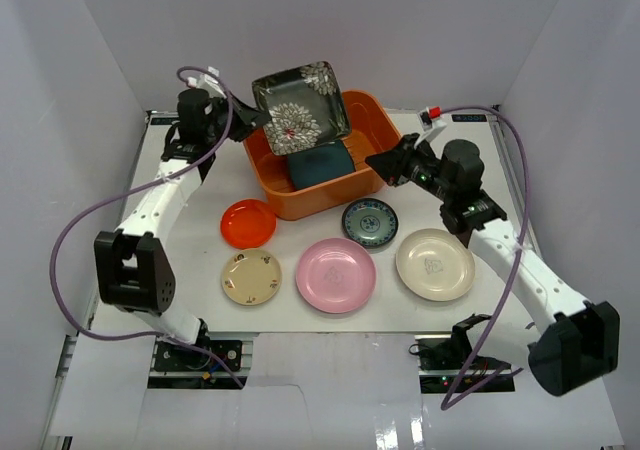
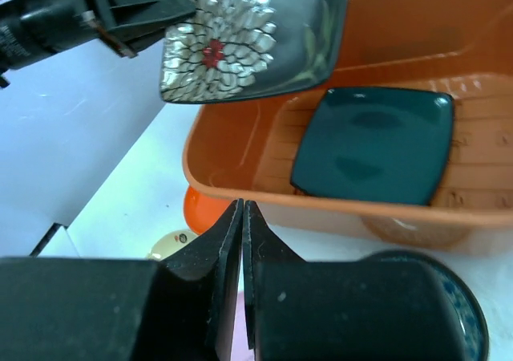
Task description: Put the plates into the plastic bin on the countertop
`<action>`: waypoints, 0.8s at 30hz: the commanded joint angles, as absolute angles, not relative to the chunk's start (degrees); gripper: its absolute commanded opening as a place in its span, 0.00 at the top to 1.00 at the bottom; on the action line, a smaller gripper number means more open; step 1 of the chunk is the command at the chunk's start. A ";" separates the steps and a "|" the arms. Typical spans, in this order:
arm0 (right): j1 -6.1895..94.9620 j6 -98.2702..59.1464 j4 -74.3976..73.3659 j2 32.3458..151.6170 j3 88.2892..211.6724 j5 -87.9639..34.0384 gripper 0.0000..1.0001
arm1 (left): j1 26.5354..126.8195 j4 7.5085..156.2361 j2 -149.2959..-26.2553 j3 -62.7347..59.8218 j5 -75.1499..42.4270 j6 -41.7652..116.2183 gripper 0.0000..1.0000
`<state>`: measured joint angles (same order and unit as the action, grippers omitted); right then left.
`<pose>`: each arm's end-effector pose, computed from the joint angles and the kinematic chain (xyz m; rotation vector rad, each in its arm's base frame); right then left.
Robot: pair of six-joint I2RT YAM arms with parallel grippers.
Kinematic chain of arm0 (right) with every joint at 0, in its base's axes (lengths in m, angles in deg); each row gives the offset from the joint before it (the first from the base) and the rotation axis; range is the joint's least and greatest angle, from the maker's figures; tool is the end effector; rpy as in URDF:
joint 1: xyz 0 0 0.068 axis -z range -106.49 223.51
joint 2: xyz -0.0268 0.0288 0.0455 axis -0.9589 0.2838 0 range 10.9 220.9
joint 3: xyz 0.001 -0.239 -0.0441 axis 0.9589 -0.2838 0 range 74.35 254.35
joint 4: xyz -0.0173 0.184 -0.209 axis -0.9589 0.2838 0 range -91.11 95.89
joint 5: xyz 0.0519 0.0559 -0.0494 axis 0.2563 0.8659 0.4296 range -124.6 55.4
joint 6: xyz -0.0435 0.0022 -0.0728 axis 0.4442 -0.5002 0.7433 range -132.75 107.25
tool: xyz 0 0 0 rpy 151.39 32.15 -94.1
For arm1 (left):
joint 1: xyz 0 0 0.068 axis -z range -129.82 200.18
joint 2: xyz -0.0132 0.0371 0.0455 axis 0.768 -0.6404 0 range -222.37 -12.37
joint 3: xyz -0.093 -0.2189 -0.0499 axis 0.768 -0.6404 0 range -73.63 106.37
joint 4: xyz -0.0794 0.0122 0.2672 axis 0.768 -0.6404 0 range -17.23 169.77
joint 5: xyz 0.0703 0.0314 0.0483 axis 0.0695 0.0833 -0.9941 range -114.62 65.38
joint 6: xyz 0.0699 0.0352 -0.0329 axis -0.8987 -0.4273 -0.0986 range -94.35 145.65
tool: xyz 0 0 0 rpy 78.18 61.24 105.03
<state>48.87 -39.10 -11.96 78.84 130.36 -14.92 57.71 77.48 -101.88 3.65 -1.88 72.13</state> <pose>0.3048 0.1675 0.3310 -0.2563 1.6544 0.9556 0.4192 -0.0845 0.3136 -0.3557 1.8950 -1.0110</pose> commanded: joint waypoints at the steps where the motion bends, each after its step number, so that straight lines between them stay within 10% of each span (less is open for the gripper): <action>1: 49.08 -38.76 -12.71 73.49 123.67 -21.07 0.92 | 60.54 75.73 -105.17 11.26 -5.46 69.51 1.00; 18: 48.99 -38.85 -8.15 60.38 110.12 -23.27 0.82 | 69.16 58.68 -131.90 34.83 -14.08 62.56 0.99; 24: 49.08 -39.47 -6.74 60.03 106.61 -25.02 0.47 | 69.34 58.41 -133.40 35.09 -12.85 62.65 0.42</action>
